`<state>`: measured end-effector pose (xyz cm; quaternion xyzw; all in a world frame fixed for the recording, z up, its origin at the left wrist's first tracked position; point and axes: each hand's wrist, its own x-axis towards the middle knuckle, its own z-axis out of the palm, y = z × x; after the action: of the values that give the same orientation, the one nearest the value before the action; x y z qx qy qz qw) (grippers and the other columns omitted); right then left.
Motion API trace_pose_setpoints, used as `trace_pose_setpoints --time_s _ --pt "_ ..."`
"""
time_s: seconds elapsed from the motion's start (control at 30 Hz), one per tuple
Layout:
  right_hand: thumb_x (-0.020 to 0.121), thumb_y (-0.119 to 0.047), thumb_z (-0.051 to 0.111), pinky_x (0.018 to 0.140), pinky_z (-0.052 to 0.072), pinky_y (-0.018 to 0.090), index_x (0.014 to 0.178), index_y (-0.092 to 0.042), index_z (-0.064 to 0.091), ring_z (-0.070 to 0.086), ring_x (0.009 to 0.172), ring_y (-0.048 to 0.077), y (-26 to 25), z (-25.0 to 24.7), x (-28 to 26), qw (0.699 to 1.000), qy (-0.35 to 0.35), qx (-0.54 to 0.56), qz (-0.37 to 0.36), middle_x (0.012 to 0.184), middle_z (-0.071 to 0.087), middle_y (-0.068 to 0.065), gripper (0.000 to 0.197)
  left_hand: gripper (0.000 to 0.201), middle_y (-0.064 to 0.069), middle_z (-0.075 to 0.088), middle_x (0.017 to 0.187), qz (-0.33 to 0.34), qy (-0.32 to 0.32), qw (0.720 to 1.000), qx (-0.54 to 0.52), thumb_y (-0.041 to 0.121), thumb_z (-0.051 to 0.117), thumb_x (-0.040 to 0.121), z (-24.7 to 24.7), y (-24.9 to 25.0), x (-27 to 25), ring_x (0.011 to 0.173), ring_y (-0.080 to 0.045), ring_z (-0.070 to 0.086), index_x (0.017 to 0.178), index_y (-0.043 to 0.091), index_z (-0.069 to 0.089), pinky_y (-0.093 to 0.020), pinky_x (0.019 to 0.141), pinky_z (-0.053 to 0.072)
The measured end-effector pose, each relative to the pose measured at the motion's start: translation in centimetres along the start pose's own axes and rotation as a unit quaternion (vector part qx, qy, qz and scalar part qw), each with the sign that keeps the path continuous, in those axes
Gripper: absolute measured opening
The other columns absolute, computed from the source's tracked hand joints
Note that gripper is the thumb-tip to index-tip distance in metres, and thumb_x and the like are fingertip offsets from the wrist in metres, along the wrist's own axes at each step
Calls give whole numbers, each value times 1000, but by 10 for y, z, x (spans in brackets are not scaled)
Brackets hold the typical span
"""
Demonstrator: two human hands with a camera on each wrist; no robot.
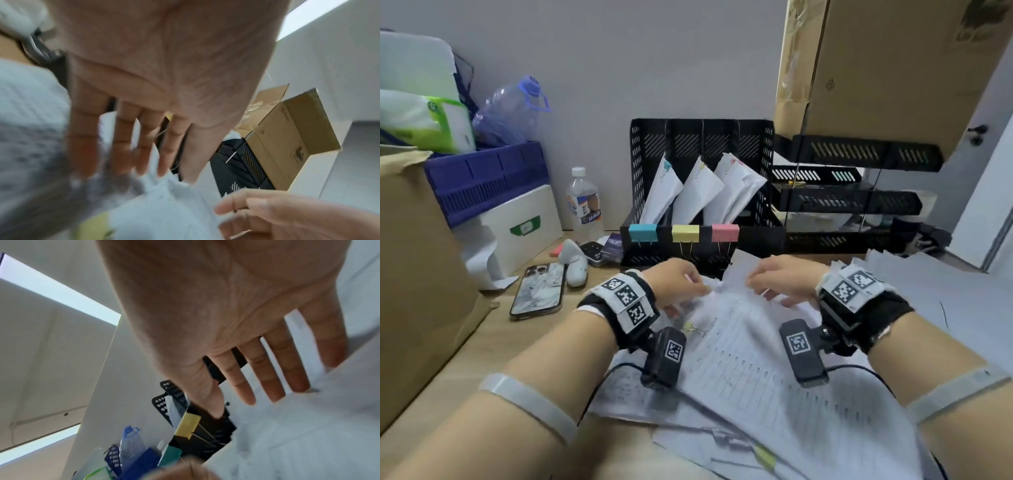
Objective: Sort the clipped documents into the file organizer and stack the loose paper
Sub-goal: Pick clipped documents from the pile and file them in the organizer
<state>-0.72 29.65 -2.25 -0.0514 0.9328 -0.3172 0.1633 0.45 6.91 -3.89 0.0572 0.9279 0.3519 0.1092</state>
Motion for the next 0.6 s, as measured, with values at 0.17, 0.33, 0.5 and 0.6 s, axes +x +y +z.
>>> trace_pose_setpoints --time_s 0.17,0.33,0.5,0.6 --pt "84 -52 67 103 47 37 118 -32 67 61 112 14 34 10 -18 1000 11 -13 0 118 66 -9 39 35 -6 73 78 -69 -76 994 22 39 83 79 11 -25 -12 70 -23 63 98 11 74 -41 76 61" --pt "81 -51 70 110 37 36 126 -33 63 55 121 15 41 21 -16 996 28 -81 5 128 59 -12 48 33 0 67 68 -47 -79 994 53 41 84 76 19 -26 -16 61 -20 58 88 12 75 -35 67 55" --pt "70 -50 71 97 49 43 89 -25 72 68 95 23 56 20 -8 999 49 -24 -7 101 72 7 31 8 0 72 87 9 -10 993 -115 25 78 86 24 -37 -13 58 -8 59 88 23 70 -23 62 50" --pt "81 -37 70 81 50 34 73 -21 67 62 75 23 66 20 -4 995 81 49 -29 81 68 4 17 13 4 78 91 38 3 979 -200 22 76 88 25 -42 -15 59 -2 61 100 26 73 -15 57 47"
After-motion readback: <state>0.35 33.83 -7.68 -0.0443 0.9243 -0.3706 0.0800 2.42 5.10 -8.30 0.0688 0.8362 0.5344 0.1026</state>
